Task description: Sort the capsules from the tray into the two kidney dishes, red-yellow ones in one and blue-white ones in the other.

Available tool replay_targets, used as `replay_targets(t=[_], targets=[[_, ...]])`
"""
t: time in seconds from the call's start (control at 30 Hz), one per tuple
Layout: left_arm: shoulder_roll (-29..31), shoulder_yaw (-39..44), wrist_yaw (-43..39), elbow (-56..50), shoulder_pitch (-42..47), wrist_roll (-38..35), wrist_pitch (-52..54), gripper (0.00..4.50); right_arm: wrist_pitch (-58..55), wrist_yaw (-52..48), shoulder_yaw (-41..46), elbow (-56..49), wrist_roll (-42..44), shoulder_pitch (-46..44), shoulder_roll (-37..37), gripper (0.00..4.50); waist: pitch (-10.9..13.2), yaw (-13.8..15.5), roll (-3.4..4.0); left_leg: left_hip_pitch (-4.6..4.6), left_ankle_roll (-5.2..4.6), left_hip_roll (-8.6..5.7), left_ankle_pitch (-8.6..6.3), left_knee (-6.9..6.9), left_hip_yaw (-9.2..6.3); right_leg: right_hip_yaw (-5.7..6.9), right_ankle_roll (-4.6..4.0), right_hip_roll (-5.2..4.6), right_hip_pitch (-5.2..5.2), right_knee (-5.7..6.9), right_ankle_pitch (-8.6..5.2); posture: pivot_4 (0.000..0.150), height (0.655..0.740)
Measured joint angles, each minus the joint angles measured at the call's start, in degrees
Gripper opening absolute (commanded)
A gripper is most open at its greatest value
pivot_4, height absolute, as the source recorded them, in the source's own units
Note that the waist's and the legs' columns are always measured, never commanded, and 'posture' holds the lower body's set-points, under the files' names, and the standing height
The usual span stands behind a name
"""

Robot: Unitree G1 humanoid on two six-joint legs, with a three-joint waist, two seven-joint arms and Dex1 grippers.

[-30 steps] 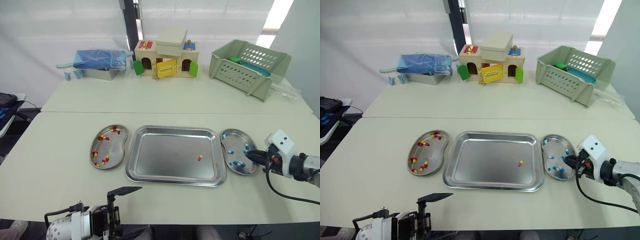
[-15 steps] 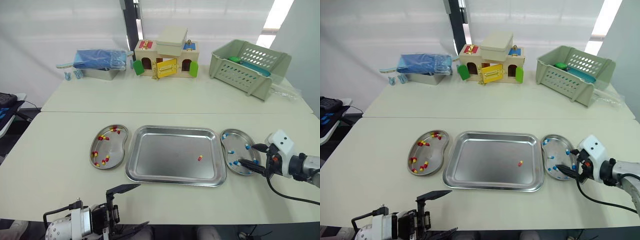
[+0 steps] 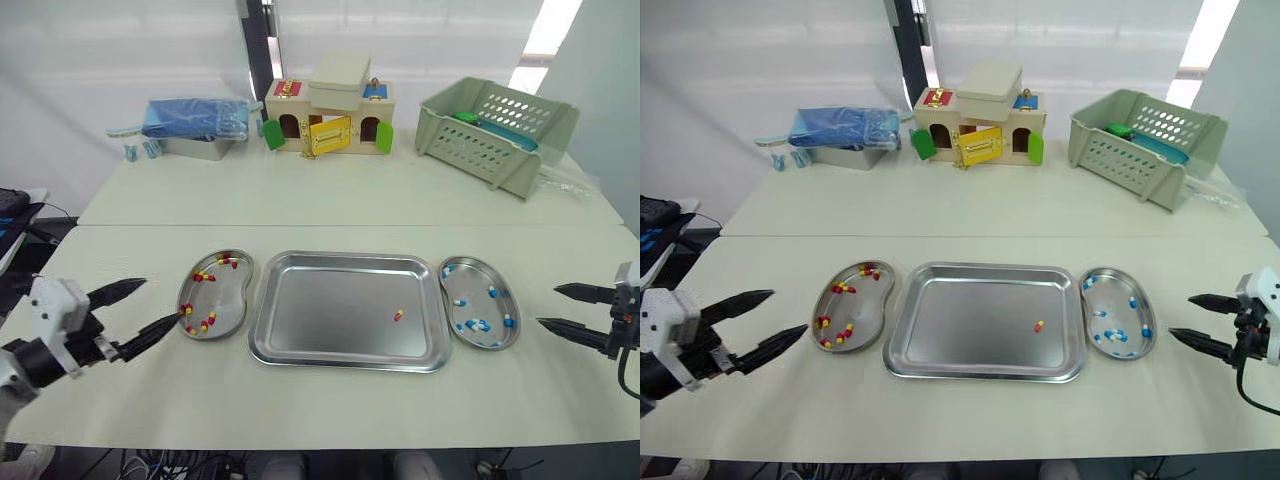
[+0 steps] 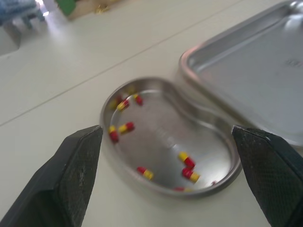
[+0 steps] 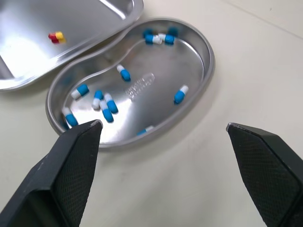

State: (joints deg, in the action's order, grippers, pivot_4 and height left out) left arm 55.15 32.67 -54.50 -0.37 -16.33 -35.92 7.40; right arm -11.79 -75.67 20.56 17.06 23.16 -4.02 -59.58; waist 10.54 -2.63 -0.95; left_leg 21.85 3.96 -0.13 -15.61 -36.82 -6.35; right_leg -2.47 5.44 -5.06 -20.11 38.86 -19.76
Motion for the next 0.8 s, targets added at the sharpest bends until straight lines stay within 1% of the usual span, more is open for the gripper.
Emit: replay_targets(t=[0.17,0.3,0.4,0.6,0.73,0.8], targets=[[4.3,2.3,-1.6,14.0,2.4,6.2,-1.2,4.5,8.2,-3.7,-3.2,12.2,-3.9,-4.9,-0.1,4.45,0.1,-0.7,0.11,-0.02,0.01,0.0,0.0,0.03,0.05,-0.02,-0.02,0.0,-0.03,0.04,-0.01,0.15,0.74],[5.4,2.6,-3.3,20.6,3.8,9.5,-1.8,4.5,11.4,-5.4,-4.0,16.8,-5.0,-7.0,-0.2,4.45,0.1,-0.7,0.14,0.01,0.01,0.01,0.0,0.04,0.05,-0.03,-0.02,-0.01,-0.06,0.04,-0.01,0.15,0.74],[5.4,2.6,-4.5,23.6,5.6,10.7,-2.7,4.5,12.0,-5.9,-4.0,17.1,-5.2,-7.5,-0.2,4.45,0.1,-0.7,0.14,0.01,0.01,0.02,0.01,0.03,0.05,-0.03,-0.02,-0.01,-0.06,0.06,-0.01,0.15,0.74],[5.4,2.5,-5.9,25.3,7.6,12.3,-4.0,4.5,12.2,-6.6,-3.9,16.8,-5.1,-7.0,-0.2,4.45,0.1,-0.7,0.14,0.01,0.01,0.02,0.01,0.02,0.05,-0.03,-0.02,-0.01,-0.06,0.06,-0.01,0.15,0.74],[5.4,0.3,-6.5,25.5,8.3,14.2,-4.0,4.5,12.2,-7.2,-3.5,15.3,-4.0,-4.1,-0.2,4.45,0.1,-0.7,0.14,0.01,0.01,0.01,0.0,0.02,0.07,-0.05,-0.02,-0.02,-0.06,0.07,-0.01,0.15,0.74],[5.4,-1.5,-7.4,24.2,8.3,14.9,-3.2,4.5,12.1,-8.2,-2.3,12.9,-2.6,-1.7,0.0,4.45,0.1,-0.6,0.14,0.02,0.01,0.01,0.0,0.01,0.06,-0.04,-0.01,-0.02,-0.05,0.08,-0.01,0.15,0.74]])
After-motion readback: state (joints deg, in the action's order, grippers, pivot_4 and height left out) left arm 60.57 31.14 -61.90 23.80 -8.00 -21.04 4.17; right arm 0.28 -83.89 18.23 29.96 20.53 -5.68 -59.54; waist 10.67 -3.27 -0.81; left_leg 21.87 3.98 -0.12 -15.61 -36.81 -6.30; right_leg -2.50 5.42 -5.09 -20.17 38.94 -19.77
